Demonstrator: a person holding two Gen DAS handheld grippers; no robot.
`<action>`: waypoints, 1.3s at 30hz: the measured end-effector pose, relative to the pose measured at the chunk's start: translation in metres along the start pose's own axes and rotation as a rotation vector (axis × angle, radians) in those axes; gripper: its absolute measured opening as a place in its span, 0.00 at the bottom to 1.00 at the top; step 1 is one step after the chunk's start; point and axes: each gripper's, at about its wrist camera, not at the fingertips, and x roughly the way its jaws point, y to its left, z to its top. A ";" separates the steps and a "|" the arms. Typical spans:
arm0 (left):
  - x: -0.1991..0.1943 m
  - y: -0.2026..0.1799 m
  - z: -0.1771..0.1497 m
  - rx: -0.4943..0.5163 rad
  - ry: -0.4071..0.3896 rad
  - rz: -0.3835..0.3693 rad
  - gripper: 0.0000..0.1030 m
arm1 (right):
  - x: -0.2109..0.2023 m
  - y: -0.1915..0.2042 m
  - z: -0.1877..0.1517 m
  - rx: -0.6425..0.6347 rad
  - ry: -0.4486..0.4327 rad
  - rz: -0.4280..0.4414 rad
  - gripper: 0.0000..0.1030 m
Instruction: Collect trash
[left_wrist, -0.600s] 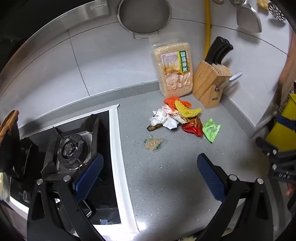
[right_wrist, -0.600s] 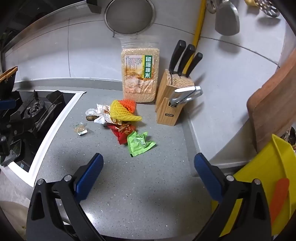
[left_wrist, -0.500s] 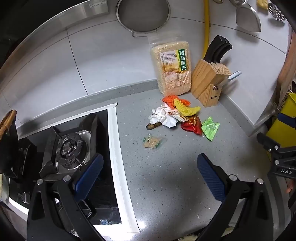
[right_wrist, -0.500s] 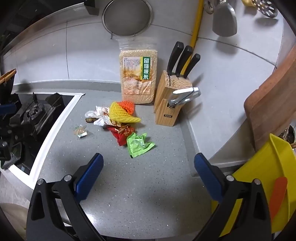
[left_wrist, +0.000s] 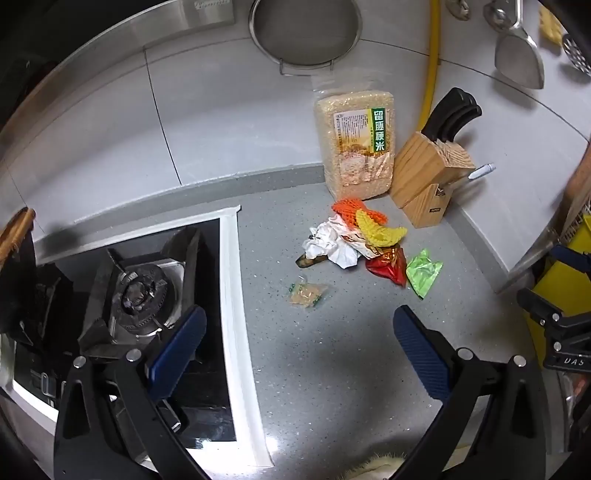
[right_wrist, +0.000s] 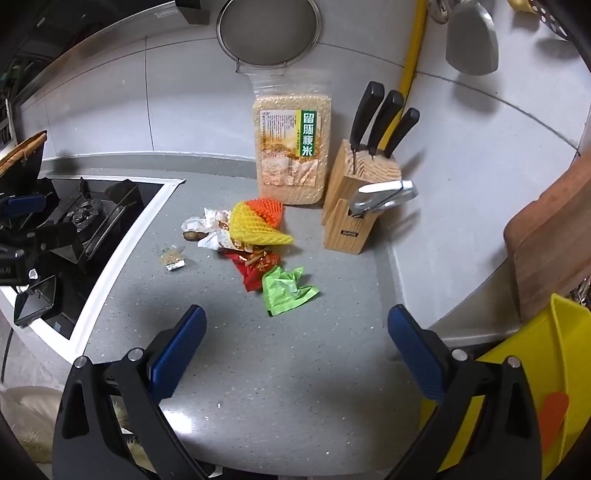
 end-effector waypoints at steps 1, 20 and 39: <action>0.003 0.001 -0.001 -0.018 0.005 -0.019 0.97 | 0.000 -0.003 -0.003 0.000 -0.006 -0.002 0.94; 0.024 -0.012 0.000 -0.031 0.060 0.062 0.97 | 0.012 -0.028 -0.005 0.033 -0.001 -0.008 0.94; 0.039 -0.011 0.001 -0.018 0.096 0.050 0.97 | 0.028 -0.032 -0.003 0.058 0.037 -0.046 0.94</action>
